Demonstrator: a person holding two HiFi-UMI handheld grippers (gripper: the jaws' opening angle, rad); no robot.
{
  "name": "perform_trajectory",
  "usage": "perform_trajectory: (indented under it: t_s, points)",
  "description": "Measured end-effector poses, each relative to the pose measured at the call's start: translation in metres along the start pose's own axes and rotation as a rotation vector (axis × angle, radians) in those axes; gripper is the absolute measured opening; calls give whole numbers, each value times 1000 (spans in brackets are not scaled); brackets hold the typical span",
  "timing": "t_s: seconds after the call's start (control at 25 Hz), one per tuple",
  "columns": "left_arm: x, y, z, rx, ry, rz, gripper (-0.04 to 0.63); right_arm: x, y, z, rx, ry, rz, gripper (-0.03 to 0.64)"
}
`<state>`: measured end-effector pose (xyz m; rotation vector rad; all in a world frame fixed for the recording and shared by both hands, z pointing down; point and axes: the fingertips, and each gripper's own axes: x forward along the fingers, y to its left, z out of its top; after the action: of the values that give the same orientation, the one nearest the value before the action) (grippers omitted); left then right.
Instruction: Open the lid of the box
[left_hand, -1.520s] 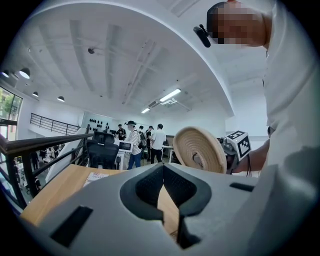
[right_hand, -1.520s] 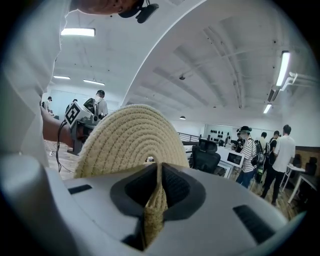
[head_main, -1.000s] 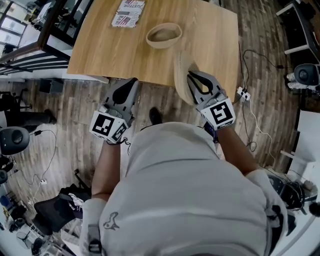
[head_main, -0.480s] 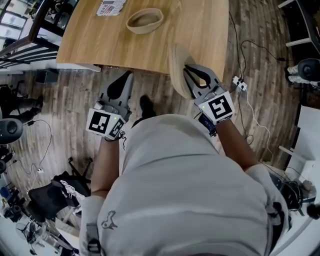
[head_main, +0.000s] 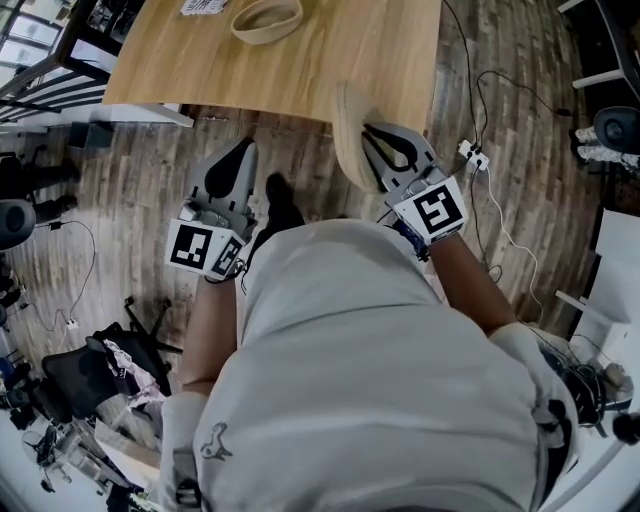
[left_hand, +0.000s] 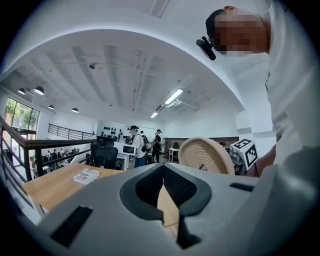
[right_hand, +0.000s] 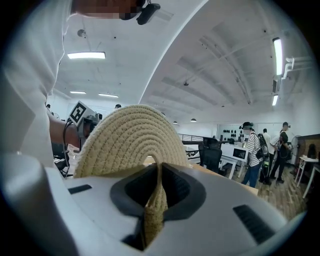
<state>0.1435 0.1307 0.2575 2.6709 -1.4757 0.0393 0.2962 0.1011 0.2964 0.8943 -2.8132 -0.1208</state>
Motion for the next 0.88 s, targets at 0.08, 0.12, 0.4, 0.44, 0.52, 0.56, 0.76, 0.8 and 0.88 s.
perform_trajectory:
  t_s: [0.08,0.12,0.4,0.44,0.52,0.56,0.76,0.8,0.88]
  points:
    - [-7,-14,-1,-12,-7,18,6,-14,5,-1,-4,-6,14,35]
    - [-10,-21,-3,-20,-6,23,6,-20,8,-1,-2,-10,19,35]
    - [-35,-62,-22,-52,14,25,6,-55,30,-9,4,-10,31,37]
    - [-37,-66,-24,-52,14,23,8,-59,33,-10,7,-11,29,37]
    - [-41,-74,-23,-49,11,21,6,-66,36,-8,13,-21,24,37]
    - [-43,-77,-22,-47,9,22,6,-69,38,-7,15,-27,23,37]
    - [-55,-84,-21,-33,4,34,6,-81,44,-3,22,-33,24,37]
    - [-59,-83,-21,-31,5,42,6,-81,46,-2,24,-35,25,37]
    - [-66,-81,-22,-26,6,63,6,-84,49,1,33,-43,22,37]
